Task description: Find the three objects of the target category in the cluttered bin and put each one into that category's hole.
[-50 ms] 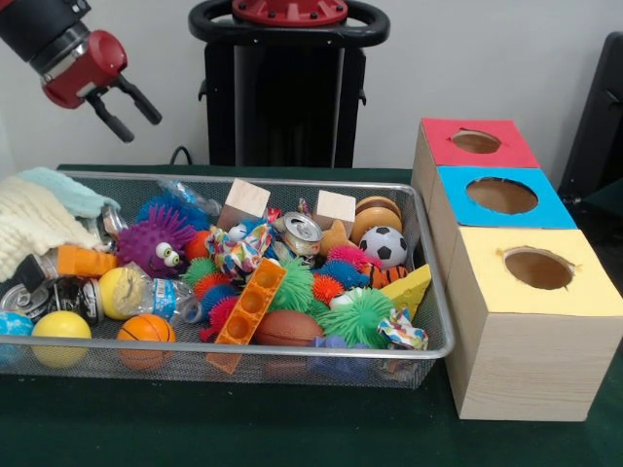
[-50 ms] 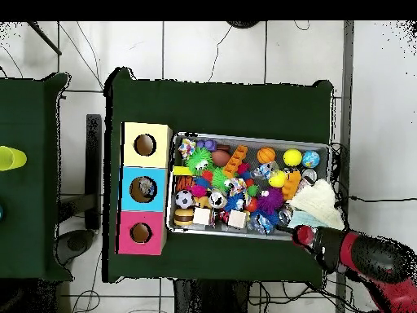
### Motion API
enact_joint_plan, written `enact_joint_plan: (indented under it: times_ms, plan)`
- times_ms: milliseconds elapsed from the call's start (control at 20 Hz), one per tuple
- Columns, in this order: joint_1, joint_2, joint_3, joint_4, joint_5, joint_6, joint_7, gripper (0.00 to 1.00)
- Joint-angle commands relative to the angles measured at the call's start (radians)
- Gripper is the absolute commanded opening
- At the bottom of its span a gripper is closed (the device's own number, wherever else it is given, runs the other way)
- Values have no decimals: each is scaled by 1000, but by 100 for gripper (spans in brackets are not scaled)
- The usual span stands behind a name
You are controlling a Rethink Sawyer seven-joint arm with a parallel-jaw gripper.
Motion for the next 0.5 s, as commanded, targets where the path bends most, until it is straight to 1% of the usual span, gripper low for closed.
enact_joint_plan:
  times_ms: [50, 200, 500]
  plan:
    - [-34, 24, 164, -56, -121, 177, -371, 100]
    - [-46, 67, 215, -80, -162, 198, -426, 100]
    - [-55, 150, 236, -109, -235, 190, -463, 100]
